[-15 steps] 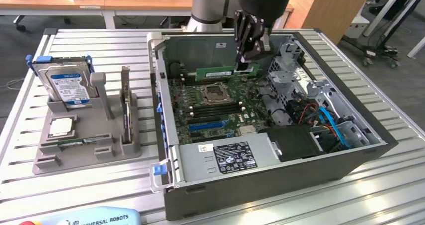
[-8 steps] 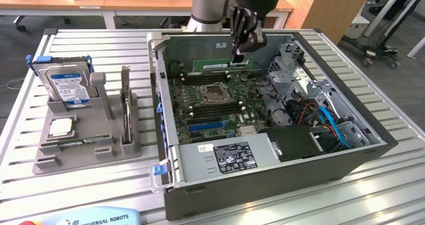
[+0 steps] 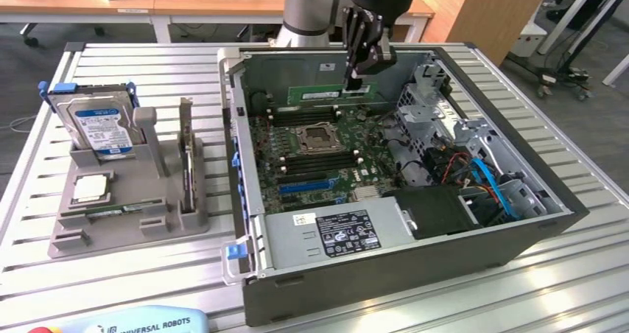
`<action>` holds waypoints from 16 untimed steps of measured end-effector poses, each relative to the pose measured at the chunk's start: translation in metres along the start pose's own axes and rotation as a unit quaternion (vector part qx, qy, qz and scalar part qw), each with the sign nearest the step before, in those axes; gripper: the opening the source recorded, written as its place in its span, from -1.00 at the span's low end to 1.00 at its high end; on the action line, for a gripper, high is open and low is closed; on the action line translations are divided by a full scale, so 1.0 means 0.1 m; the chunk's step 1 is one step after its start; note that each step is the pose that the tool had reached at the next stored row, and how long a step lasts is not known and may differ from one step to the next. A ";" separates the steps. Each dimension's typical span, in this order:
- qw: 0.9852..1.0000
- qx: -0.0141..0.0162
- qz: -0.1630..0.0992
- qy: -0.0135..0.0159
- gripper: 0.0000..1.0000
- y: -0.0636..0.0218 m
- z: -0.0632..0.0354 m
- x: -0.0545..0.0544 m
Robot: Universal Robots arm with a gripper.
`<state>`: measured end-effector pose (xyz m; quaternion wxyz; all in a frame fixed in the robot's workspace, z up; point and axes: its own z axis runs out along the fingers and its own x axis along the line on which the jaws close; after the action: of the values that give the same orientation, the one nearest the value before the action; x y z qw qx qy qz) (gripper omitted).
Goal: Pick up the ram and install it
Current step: 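Pick up the ram and move it above insertion slot, then insert the ram into the slot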
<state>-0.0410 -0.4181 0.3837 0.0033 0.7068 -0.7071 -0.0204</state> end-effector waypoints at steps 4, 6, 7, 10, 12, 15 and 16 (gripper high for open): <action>1.000 0.000 0.000 0.000 -0.77 -0.072 -0.002 0.00; 1.000 0.000 0.000 0.000 -0.77 -0.072 0.000 -0.01; 1.000 0.000 0.000 0.000 -0.77 -0.073 0.002 -0.03; 1.000 0.000 0.000 0.000 -0.77 -0.073 0.009 -0.09; 1.000 0.000 0.000 0.000 -0.77 -0.073 0.009 -0.11; 1.000 0.000 0.000 0.000 -0.77 -0.073 0.010 -0.11; 1.000 0.000 0.000 0.000 -0.77 -0.073 0.010 -0.11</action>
<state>-0.0338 -0.4075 0.3828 0.0033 0.7069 -0.7070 -0.0204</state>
